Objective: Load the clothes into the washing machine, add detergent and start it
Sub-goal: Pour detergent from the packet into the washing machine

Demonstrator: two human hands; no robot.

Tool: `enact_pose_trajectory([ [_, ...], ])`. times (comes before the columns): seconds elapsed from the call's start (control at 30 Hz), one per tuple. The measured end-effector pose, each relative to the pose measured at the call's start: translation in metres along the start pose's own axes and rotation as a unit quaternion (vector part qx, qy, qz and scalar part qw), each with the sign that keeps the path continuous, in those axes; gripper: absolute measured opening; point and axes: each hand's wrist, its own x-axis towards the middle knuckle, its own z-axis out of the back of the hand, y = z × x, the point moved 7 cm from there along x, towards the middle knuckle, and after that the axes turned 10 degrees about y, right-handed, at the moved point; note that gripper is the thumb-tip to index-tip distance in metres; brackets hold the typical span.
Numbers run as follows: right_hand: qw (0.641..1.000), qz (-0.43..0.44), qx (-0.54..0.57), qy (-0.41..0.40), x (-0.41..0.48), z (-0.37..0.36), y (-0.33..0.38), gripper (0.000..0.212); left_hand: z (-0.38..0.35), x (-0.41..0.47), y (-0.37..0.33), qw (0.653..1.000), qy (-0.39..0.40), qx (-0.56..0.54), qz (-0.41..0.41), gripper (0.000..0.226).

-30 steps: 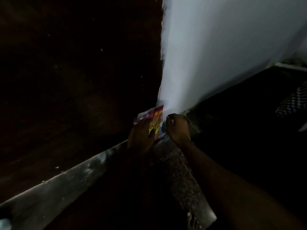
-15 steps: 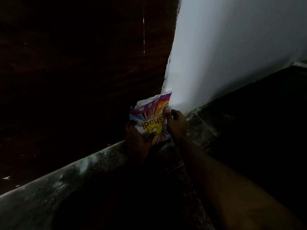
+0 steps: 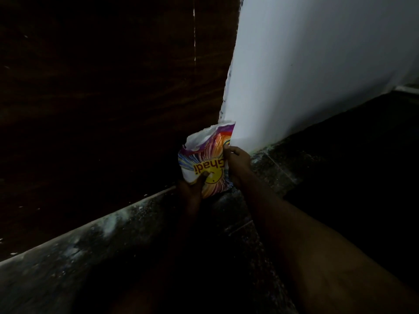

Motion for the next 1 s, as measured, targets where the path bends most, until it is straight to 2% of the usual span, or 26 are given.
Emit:
enact_pose_trajectory([
  [0.13, 0.999, 0.021, 0.025, -0.02, -0.014, 0.005, 0.007, 0.027, 0.003, -0.004, -0.011, 0.999, 0.013, -0.003, -0.051, 0.081],
  [0.27, 0.997, 0.047, 0.039, -0.049, -0.027, 0.003, 0.031, 0.029, 0.013, -0.011, -0.032, 0.996, -0.005, -0.018, -0.09, 0.077],
  [0.37, 0.995, 0.056, 0.058, -0.053, -0.041, 0.009, 0.058, 0.034, 0.018, -0.021, -0.063, 0.992, 0.023, 0.01, -0.123, 0.072],
  [0.43, 0.995, 0.071, 0.068, -0.031, -0.057, 0.012, 0.08, 0.03, 0.023, -0.035, -0.084, 0.988, 0.046, 0.028, -0.144, 0.069],
  [0.5, 0.994, 0.063, 0.084, 0.018, -0.081, 0.015, 0.115, 0.019, 0.028, -0.049, -0.116, 0.989, 0.079, 0.028, -0.125, 0.067],
  [0.57, 0.99, 0.076, 0.096, 0.074, -0.099, 0.015, 0.133, 0.021, 0.032, -0.065, -0.129, 0.991, 0.087, 0.005, -0.105, 0.063],
  [0.63, 0.99, 0.065, 0.1, 0.07, -0.127, 0.028, 0.175, 0.019, 0.035, -0.088, -0.171, 0.99, 0.118, -0.001, -0.082, 0.064],
  [0.73, 0.99, 0.064, 0.122, 0.018, -0.175, 0.051, 0.241, 0.017, 0.039, -0.132, -0.238, 0.98, 0.18, -0.021, -0.077, 0.05],
  [0.87, 0.988, 0.062, 0.138, -0.037, -0.242, 0.068, 0.339, 0.015, 0.048, -0.184, -0.337, 0.971, 0.226, -0.046, -0.068, 0.062],
  [1.0, 0.985, 0.095, 0.124, -0.071, -0.307, 0.078, 0.447, 0.015, 0.06, -0.231, -0.437, 0.955, 0.277, -0.075, -0.073, 0.052],
])
